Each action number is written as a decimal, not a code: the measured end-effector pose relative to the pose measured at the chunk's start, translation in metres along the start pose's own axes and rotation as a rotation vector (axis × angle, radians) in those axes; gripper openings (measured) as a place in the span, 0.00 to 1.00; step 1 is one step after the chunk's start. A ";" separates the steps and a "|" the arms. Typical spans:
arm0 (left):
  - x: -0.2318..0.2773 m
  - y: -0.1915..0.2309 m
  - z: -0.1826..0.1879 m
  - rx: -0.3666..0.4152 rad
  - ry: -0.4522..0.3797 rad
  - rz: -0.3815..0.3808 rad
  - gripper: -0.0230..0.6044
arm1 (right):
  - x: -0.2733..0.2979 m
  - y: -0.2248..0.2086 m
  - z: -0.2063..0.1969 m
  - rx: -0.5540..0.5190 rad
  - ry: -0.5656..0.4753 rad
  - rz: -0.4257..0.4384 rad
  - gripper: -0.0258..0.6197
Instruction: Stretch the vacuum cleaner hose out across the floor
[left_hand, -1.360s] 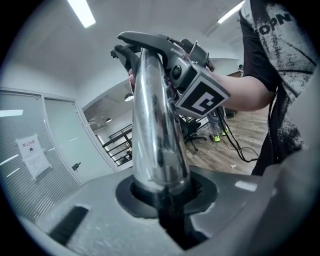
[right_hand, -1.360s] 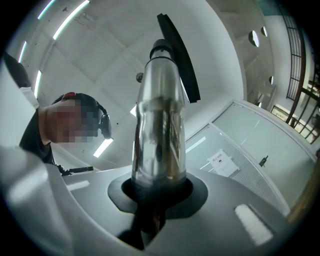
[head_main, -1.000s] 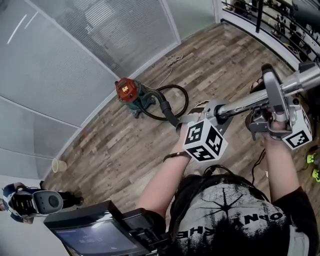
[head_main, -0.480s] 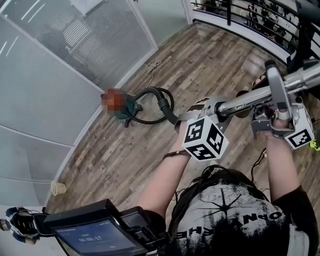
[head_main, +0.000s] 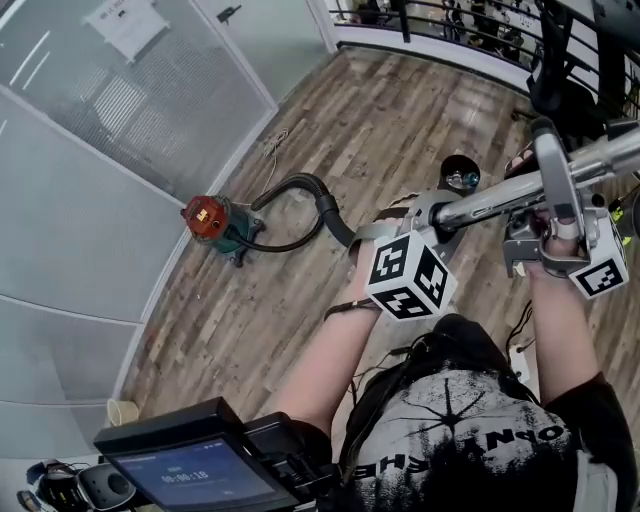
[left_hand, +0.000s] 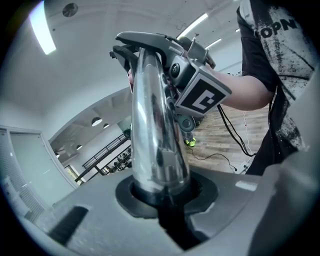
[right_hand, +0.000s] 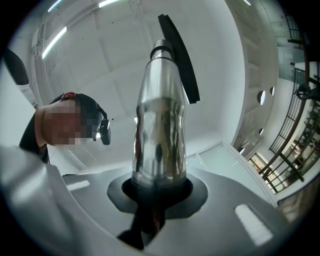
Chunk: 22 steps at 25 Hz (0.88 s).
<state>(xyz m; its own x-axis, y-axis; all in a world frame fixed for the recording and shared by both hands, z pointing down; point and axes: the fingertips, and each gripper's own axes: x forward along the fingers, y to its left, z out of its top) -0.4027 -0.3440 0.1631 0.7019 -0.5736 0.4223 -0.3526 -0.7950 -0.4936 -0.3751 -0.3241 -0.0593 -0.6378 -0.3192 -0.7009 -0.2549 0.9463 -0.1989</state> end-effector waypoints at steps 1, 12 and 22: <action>-0.001 -0.003 0.006 0.009 0.000 -0.005 0.17 | -0.003 0.003 0.006 -0.006 -0.007 -0.006 0.15; 0.055 -0.047 0.063 0.069 0.007 -0.045 0.17 | -0.075 -0.005 0.077 -0.031 -0.068 -0.036 0.15; 0.226 -0.173 0.200 0.127 -0.077 -0.278 0.17 | -0.258 -0.055 0.238 -0.150 -0.104 -0.254 0.15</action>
<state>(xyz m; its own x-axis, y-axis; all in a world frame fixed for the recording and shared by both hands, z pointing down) -0.0594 -0.2965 0.1917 0.8073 -0.3171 0.4976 -0.0642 -0.8855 -0.4601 -0.0235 -0.2812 -0.0306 -0.4642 -0.5297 -0.7099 -0.5058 0.8165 -0.2785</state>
